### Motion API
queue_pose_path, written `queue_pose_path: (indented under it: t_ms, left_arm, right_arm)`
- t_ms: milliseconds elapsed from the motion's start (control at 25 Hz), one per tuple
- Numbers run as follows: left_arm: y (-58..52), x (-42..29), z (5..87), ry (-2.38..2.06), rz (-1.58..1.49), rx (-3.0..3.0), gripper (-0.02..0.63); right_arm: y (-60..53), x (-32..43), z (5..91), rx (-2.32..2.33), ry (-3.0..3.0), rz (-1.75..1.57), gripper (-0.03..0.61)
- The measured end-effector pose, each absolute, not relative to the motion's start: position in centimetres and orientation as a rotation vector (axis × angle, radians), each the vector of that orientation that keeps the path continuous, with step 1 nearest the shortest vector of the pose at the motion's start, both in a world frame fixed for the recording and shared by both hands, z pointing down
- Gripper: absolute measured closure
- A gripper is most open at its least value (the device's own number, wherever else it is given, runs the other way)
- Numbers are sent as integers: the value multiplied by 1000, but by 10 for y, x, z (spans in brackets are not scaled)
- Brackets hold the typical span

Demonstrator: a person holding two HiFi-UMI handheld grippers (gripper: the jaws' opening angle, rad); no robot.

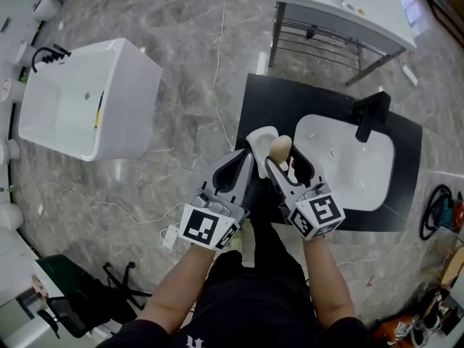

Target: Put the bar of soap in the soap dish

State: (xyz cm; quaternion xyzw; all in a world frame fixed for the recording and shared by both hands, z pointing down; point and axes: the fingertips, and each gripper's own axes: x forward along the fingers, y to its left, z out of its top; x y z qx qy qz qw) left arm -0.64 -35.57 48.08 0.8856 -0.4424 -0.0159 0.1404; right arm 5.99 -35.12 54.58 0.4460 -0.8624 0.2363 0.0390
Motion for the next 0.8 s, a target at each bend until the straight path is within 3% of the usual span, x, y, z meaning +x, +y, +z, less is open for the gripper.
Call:
queue_pose_path:
  t_ms: [800]
  left_arm:
    - [-369, -10, 537, -1287, 40, 2480, 607]
  right_arm:
    - [-359, 47, 649, 1307, -2365, 662, 318]
